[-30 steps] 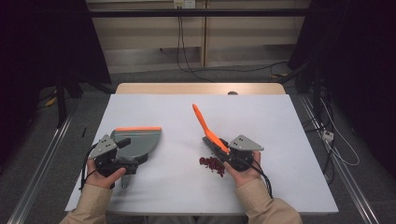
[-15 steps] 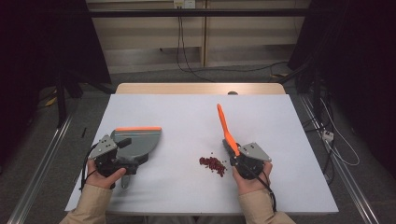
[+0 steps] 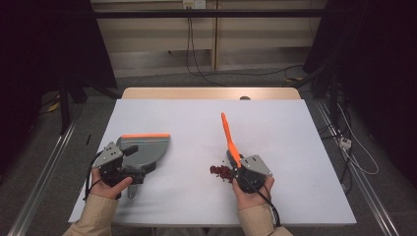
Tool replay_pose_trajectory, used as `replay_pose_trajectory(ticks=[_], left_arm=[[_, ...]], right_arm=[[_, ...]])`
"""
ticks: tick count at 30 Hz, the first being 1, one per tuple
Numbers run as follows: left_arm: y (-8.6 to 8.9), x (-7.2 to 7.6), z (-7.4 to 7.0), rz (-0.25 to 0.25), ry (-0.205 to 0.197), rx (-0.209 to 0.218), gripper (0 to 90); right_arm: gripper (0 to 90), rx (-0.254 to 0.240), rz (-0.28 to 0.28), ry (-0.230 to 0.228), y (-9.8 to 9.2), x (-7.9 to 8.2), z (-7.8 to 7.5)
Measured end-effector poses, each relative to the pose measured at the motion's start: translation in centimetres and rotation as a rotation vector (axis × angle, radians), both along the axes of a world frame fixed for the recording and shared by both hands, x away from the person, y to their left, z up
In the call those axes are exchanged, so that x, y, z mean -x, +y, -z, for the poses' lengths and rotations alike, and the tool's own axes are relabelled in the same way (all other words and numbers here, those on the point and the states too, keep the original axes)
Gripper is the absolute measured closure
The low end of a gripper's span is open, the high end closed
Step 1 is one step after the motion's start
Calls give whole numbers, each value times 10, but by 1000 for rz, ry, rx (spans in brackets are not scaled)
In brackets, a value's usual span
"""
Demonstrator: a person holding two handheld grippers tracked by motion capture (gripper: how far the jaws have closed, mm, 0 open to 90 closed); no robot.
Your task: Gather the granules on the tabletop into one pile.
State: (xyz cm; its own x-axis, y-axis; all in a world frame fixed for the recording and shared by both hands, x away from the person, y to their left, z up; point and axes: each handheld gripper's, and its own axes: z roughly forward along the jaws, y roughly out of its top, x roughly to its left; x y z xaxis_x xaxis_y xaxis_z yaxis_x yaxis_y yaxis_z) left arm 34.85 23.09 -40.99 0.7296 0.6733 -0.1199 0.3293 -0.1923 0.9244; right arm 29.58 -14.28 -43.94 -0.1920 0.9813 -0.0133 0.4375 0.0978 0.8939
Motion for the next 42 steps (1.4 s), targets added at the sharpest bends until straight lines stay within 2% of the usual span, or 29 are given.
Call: replay_pose_trajectory(ticks=[3,9,10,18,25,32,37,40,42], left_arm=[[0,0,0,0,1,-4,61],[0,0,0,-1,-1,-2,61],[0,0,0,-1,-1,0,61],[2,0,0,-4,0,2,61],[3,0,0,-6,-2,2,61],[2,0,0,-2,0,-6,61],[1,1,0,-5,-1,-4,61],[0,1,0,-3,-1,-3,61],[0,1,0,2,-1,-5,61]], right_arm=[[712,3,4,-7,4,0,1],[712,-28,21,-14,10,-3,2],[712,-38,16,-14,12,-3,2],[712,-29,-18,-24,19,-9,3],[712,-39,-32,-28,10,-10,-3],[712,-87,-46,-37,-1,2,-10],[712,-73,-58,-50,2,15,-10],[712,-80,-79,-50,3,16,-9],[712,-95,-114,-60,4,16,-10]])
